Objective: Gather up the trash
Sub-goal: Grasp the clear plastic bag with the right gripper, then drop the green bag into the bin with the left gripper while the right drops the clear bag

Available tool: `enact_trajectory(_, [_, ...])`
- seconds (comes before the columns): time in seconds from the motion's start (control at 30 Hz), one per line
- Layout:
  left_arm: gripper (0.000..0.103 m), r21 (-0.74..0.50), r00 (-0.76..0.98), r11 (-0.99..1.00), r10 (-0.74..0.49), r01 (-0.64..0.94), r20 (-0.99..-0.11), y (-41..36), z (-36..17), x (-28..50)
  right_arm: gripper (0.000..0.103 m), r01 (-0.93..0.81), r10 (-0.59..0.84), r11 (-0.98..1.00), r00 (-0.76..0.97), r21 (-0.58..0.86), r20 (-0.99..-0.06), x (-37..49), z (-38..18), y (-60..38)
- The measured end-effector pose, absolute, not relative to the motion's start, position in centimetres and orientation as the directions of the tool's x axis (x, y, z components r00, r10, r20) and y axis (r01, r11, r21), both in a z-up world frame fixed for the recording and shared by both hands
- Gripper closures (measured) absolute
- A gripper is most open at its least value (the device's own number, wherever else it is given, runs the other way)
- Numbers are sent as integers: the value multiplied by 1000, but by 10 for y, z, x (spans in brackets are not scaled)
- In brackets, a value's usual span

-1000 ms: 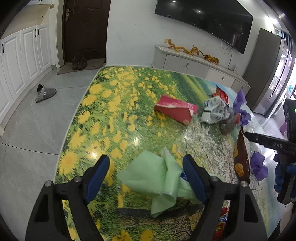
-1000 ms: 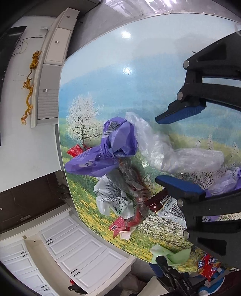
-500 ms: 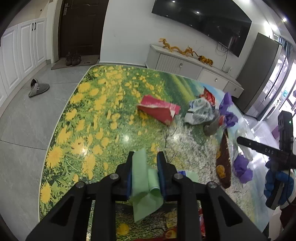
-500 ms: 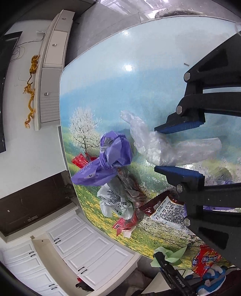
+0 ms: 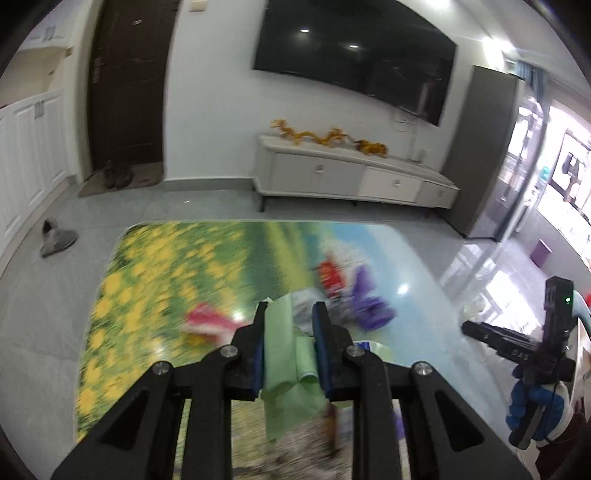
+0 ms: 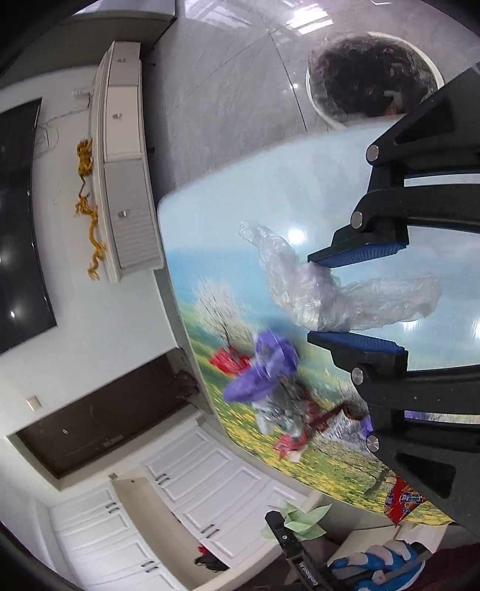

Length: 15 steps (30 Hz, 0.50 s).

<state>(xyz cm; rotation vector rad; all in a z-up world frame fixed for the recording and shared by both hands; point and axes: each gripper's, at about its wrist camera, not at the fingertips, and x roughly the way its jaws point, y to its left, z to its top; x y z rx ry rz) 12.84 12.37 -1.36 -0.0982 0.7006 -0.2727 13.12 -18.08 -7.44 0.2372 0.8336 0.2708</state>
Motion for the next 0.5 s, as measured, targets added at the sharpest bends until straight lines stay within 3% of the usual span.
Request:
enact_trajectory(0.23, [82,-202,613,860,-481,469,-627,-36,-6,158,71,19,197,956,694,291,-692,118,-65,-283])
enact_trajectory(0.5, [82,-228,428,748,-571,624,-701,-200,-46,185,71,230,82,931,627,285,-774,100,-111,-391])
